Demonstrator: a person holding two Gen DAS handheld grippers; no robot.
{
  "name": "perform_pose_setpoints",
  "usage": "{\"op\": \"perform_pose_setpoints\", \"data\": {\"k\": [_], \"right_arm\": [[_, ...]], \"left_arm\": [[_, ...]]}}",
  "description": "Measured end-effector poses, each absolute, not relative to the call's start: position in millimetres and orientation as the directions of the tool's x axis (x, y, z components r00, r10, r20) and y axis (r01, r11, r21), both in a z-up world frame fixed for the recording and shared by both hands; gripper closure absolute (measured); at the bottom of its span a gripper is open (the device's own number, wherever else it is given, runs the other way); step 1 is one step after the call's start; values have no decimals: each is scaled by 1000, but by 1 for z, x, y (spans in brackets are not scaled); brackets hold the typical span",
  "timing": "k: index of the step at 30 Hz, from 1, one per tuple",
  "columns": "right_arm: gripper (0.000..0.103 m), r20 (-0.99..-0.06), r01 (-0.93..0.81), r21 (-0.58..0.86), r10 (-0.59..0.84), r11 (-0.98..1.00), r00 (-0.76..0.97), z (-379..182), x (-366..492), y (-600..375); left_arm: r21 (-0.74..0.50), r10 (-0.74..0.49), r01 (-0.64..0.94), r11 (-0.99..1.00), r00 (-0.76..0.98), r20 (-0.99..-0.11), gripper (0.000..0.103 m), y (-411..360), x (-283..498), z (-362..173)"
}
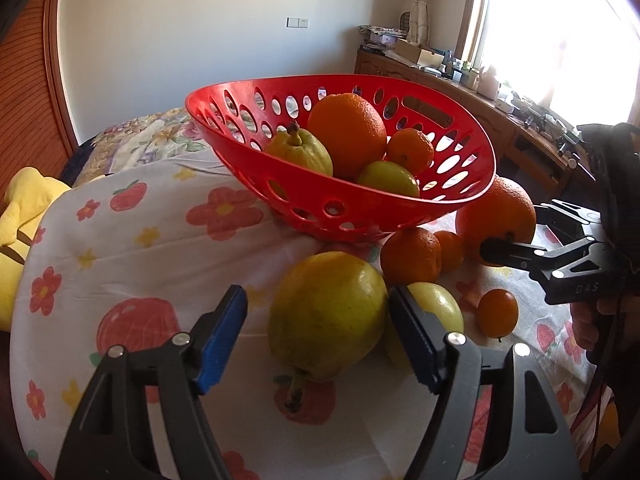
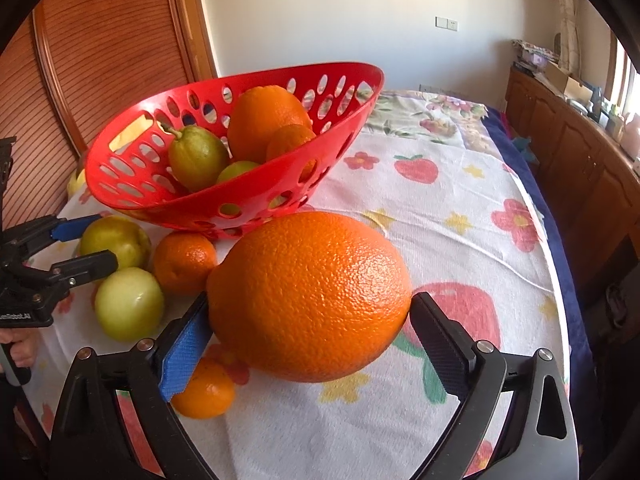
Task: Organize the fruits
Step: 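Close the right tool on the large orange while the left tool closes on the yellow pear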
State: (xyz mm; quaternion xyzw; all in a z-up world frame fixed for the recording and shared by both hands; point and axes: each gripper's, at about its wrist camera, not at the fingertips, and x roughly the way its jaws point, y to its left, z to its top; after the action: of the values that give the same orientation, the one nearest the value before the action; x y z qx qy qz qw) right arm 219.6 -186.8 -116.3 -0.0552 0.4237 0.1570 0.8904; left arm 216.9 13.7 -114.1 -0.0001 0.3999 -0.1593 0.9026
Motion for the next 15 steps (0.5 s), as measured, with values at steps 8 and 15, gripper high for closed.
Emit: {"op": "perform_pose_setpoints", "data": {"k": [8, 15], "right_arm": [[8, -770, -328, 48, 245, 943, 589, -123, 218, -192], [8, -766, -327, 44, 242, 944, 595, -123, 213, -193]], "left_arm": [[-73, -275, 323, 944, 642, -716, 44, 7, 206, -113], [4, -209, 306, 952, 659, -723, 45, 13, 194, -110]]}}
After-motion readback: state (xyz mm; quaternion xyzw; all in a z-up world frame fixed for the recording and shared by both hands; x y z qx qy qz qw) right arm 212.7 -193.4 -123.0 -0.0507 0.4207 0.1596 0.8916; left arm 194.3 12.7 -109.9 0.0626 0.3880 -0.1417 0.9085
